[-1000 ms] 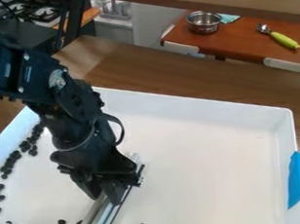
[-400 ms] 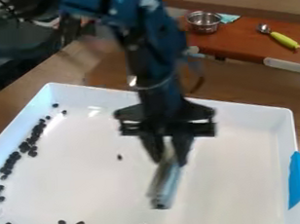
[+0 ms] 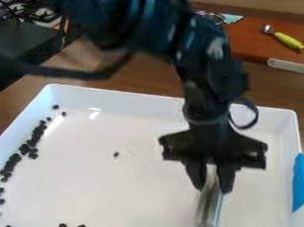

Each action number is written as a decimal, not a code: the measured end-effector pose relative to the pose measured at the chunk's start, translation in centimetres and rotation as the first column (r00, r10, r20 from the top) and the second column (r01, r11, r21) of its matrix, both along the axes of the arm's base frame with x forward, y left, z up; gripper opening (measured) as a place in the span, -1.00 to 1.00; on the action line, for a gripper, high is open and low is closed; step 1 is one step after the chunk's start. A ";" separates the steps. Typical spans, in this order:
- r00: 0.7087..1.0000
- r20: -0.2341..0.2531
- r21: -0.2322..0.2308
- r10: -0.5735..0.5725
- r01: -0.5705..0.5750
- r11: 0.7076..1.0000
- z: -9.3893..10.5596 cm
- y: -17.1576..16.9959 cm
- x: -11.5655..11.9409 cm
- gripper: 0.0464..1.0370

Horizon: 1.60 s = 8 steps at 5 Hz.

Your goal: Sweep into pile

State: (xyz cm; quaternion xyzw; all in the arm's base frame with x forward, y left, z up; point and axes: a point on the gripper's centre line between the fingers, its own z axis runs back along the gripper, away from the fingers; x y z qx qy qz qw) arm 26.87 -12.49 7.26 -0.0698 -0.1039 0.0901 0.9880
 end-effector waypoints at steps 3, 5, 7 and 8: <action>0.999 0.040 0.031 -0.014 0.013 0.999 -1.4 6.4 -4.6 -0.41; 0.998 0.056 0.067 -0.002 -0.002 0.998 -1.9 10.4 -5.1 -0.41; 0.999 0.051 0.138 0.017 -0.024 0.990 -2.4 13.2 -4.0 -0.41; 0.998 0.041 0.170 0.056 -0.063 0.983 -2.4 15.8 -3.8 -0.41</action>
